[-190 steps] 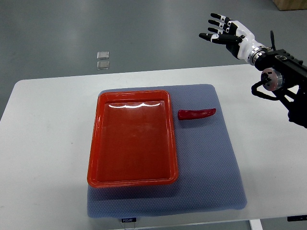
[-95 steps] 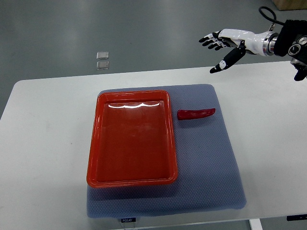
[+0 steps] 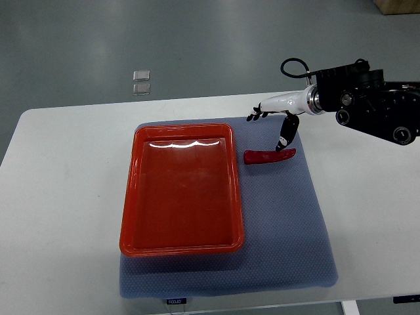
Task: Place red pepper on red tray
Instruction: 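Swing the right hand over and lower it toward the red pepper, then close the right hand fingers around the red pepper and lift it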
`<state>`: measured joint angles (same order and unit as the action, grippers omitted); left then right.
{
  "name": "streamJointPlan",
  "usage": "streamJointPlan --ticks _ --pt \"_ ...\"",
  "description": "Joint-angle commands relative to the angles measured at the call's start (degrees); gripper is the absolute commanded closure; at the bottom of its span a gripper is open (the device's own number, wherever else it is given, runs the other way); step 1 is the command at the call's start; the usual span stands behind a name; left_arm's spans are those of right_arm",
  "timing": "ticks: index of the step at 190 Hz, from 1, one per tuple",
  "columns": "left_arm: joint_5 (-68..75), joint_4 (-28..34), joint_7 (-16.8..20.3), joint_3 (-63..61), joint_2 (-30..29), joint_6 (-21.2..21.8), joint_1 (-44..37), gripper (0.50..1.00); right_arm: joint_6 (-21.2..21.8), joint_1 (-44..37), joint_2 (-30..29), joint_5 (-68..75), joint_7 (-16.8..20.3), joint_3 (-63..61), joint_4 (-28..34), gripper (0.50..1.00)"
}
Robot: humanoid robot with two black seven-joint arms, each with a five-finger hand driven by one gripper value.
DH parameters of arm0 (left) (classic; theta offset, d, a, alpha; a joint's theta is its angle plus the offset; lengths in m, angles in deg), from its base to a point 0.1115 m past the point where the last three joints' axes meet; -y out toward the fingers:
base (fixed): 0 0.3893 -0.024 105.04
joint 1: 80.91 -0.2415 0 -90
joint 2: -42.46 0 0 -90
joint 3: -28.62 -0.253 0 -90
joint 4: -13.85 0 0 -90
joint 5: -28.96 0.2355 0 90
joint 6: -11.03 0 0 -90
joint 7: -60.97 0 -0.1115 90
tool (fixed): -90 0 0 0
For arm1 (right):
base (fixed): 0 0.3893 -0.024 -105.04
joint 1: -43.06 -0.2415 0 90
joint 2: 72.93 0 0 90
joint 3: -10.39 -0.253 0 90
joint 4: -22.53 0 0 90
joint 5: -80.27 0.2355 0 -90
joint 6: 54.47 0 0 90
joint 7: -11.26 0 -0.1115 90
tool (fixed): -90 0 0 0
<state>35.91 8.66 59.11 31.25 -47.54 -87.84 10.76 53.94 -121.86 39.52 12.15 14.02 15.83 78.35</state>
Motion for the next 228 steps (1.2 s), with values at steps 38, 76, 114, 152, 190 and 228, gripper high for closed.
streamJointPlan --ticks 38,76,114,152,190,228 --pt "0.0 0.0 0.0 0.0 0.0 0.0 0.0 0.5 -1.9 3.9 -2.1 -0.1 1.5 -0.1 -0.9 0.603" --pt "0.0 0.0 0.0 0.0 0.0 0.0 0.0 0.5 -3.9 5.7 -3.0 0.5 1.6 -0.2 -2.6 0.605" --pt "0.0 0.0 0.0 0.0 0.0 0.0 0.0 0.5 -5.4 7.3 -3.7 0.0 1.5 -0.2 -2.6 0.668" --pt "0.0 0.0 0.0 0.0 0.0 0.0 0.0 0.5 -6.5 7.9 -4.3 -0.2 1.4 -0.3 -3.0 0.703" --pt "0.0 0.0 0.0 0.0 0.0 0.0 0.0 0.5 -6.6 7.8 -4.3 -0.3 1.3 -0.3 -3.1 0.791" --pt "0.0 0.0 0.0 0.0 0.0 0.0 0.0 0.5 -6.5 7.9 -4.3 -0.3 1.0 -0.3 -3.0 0.865"
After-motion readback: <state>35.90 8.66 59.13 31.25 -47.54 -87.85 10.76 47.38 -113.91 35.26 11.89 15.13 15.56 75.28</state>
